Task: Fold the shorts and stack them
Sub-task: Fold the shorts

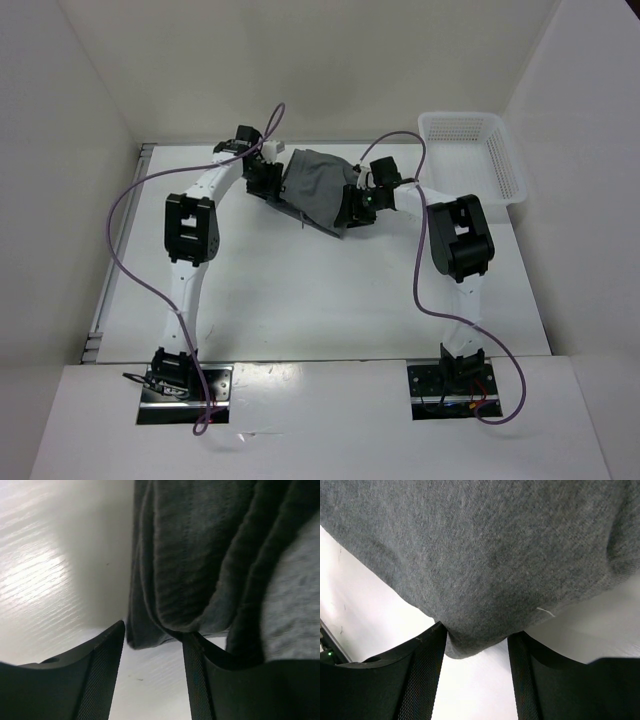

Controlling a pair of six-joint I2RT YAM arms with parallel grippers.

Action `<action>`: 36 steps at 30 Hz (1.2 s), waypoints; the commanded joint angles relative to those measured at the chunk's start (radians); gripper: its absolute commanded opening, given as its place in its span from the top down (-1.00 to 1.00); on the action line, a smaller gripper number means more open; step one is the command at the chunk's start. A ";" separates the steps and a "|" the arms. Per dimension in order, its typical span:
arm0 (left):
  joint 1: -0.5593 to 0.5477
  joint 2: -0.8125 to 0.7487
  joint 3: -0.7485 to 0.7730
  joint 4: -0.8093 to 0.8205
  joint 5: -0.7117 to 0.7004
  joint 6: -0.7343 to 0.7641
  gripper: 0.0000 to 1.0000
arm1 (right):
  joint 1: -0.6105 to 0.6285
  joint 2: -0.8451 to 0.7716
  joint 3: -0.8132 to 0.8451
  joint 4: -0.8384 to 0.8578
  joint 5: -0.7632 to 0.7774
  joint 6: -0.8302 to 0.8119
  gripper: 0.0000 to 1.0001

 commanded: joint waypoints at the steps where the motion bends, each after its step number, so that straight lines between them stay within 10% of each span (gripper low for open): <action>1: -0.019 0.021 -0.007 -0.019 -0.016 0.004 -0.15 | 0.018 0.017 0.035 0.038 0.014 -0.008 -0.13; 7: -0.057 0.030 -0.036 -0.019 0.033 0.004 0.07 | 0.018 0.017 0.044 0.038 0.014 -0.008 0.04; 12: -0.057 -0.020 -0.147 0.001 0.033 0.004 0.89 | 0.018 0.017 0.044 0.038 0.014 -0.008 0.43; 22: -0.085 -0.319 -0.611 0.090 0.041 0.004 1.00 | 0.009 -0.075 -0.046 -0.040 -0.001 -0.186 0.86; 28: -0.097 -0.341 -0.647 0.090 -0.011 0.004 0.27 | 0.009 -0.106 -0.086 -0.064 -0.042 -0.258 0.76; 33: -0.022 -0.361 -0.561 0.067 -0.094 0.004 -0.20 | 0.009 -0.106 -0.016 -0.126 -0.061 -0.322 -0.11; 36: 0.009 -0.404 -0.528 0.025 -0.152 0.004 -0.26 | -0.003 -0.140 0.007 -0.157 -0.030 -0.396 -0.22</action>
